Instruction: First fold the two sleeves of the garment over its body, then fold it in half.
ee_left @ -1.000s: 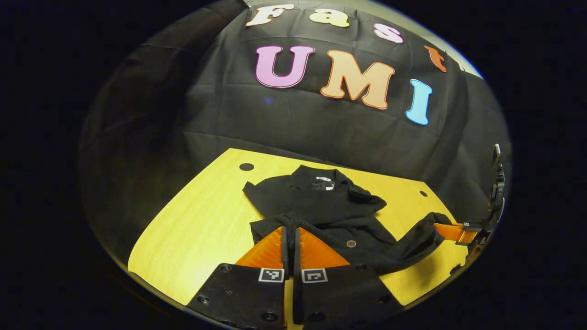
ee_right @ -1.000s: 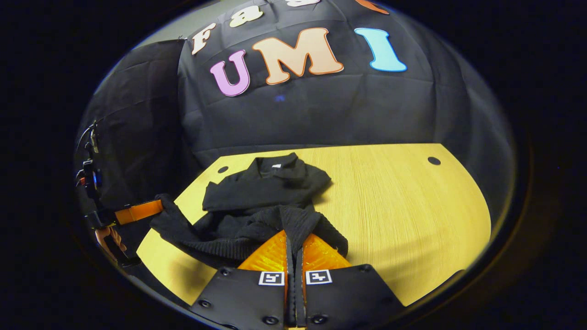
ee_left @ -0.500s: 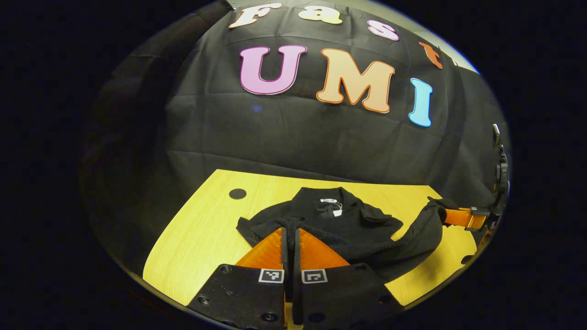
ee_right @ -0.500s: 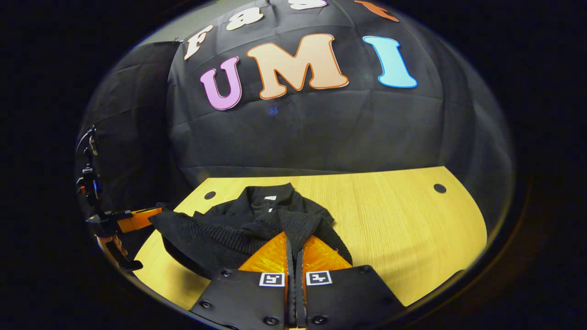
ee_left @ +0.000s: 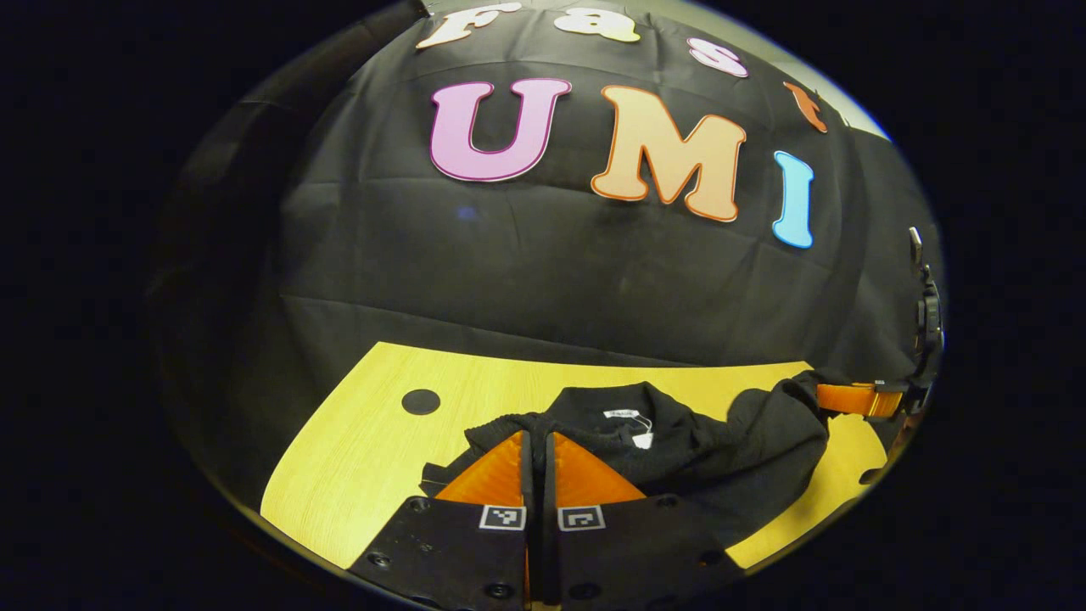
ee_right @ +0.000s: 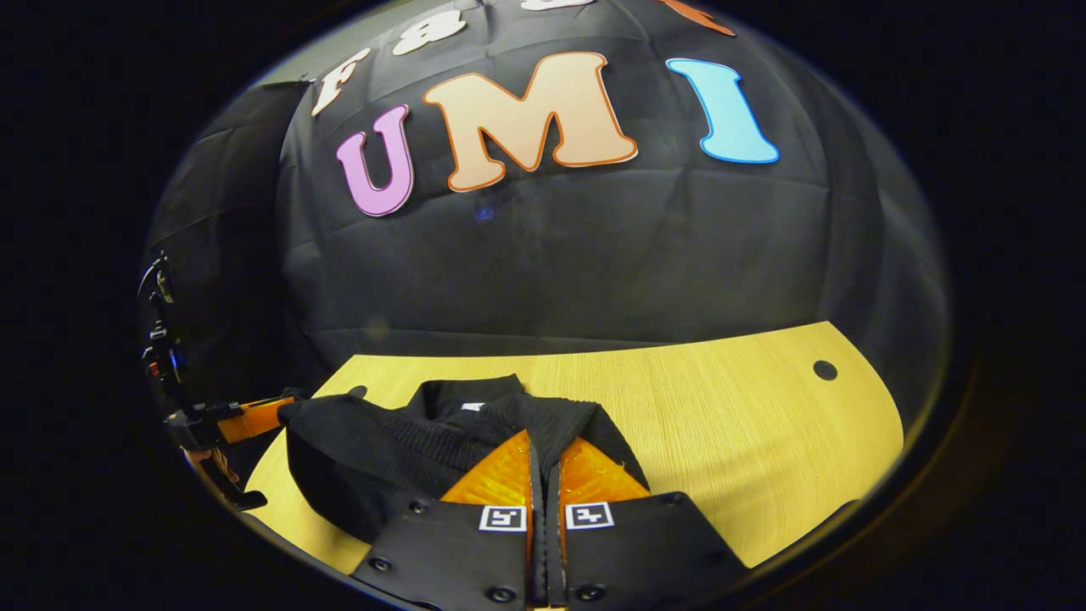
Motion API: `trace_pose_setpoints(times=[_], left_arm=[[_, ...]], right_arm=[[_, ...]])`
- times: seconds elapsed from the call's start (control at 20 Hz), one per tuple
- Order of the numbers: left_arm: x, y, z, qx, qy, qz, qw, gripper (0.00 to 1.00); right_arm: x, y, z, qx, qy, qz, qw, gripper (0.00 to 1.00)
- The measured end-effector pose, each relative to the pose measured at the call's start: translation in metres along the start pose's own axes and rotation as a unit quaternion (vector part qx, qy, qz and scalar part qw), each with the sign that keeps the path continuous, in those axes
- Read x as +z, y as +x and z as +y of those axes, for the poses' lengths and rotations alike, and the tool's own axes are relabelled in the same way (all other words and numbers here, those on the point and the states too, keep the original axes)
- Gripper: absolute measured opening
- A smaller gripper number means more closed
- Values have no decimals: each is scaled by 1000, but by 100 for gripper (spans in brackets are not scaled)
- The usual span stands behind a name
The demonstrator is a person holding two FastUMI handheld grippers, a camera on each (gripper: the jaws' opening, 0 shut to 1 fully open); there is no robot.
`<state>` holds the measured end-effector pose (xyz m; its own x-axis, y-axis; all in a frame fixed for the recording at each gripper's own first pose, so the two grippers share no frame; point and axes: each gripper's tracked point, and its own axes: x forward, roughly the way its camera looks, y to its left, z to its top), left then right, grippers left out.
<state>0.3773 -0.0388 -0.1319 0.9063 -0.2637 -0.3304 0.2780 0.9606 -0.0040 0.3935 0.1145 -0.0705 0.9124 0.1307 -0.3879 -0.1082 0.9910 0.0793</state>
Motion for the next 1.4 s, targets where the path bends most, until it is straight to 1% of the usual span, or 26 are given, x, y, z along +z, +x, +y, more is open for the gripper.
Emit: trace_pose_setpoints(times=[0.25, 0.3, 0.35, 0.5, 0.6, 0.7, 0.75, 0.8, 0.85, 0.9, 0.95, 1.0, 1.05, 1.1, 1.15, 1.2, 1.25, 1.3, 1.35, 1.4], left_arm=[[-9, 27, 5, 10, -13, 12, 1000, 0], [-11, 32, 5, 13, -13, 14, 1000, 0], [-13, 37, 5, 15, -13, 14, 1000, 0], [-19, 46, 5, 19, -4, 22, 1000, 0], [-21, 52, 3, 19, 0, 21, 1000, 0], [-14, 54, 2, 19, 1, 8, 1000, 6], [-10, 56, 3, 21, 4, 0, 1000, 10], [-8, 57, 4, 21, 10, -6, 1000, 8], [-5, 58, 3, 19, 16, -9, 1000, 13], [-3, 58, 2, 16, 21, -10, 1000, 17], [-2, 57, 0, 13, 23, -10, 1000, 28], [0, 56, -1, 12, 24, -12, 1000, 34], [3, 56, -2, 11, 22, -15, 1000, 45], [6, 54, -1, 15, 22, -18, 999, 53], [9, 54, -1, 19, 21, -22, 999, 61], [11, 52, -1, 22, 21, -26, 999, 75], [11, 51, 1, 29, 22, -30, 999, 89], [16, 46, 2, 32, 21, -34, 999, 93], [20, 43, 2, 34, 20, -38, 999, 95], [26, 37, 1, 34, 19, -41, 998, 94]], right_arm=[[-4, 41, 4, 1, 0, 10, 1000, 2], [-4, 47, 5, 1, 5, 10, 1000, 0], [-4, 54, 4, -1, 11, 11, 1000, 3], [-11, 70, -1, -15, 31, 18, 999, 2], [-15, 75, -4, -17, 39, 22, 999, 3], [-18, 80, -4, -19, 41, 25, 999, 4], [-18, 80, -4, -19, 41, 23, 999, 6], [-18, 82, -4, -19, 40, 20, 999, 9], [-15, 82, -3, -18, 39, 15, 999, 10], [-13, 83, -3, -21, 37, 10, 999, 17], [-9, 81, -2, -18, 35, 6, 999, 19], [-8, 84, 0, -14, 34, 2, 999, 30], [-6, 86, 1, -13, 32, 0, 999, 42], [-5, 77, -2, -17, 29, -3, 999, 41], [-3, 75, 0, -14, 26, -6, 1000, 55], [-1, 75, -2, -17, 21, -10, 1000, 65], [2, 72, -1, -19, 16, -13, 1000, 70], [5, 64, -1, -20, 11, -18, 1000, 69], [10, 59, -2, -23, 7, -23, 999, 76], [14, 52, 2, -18, 5, -29, 999, 78]])
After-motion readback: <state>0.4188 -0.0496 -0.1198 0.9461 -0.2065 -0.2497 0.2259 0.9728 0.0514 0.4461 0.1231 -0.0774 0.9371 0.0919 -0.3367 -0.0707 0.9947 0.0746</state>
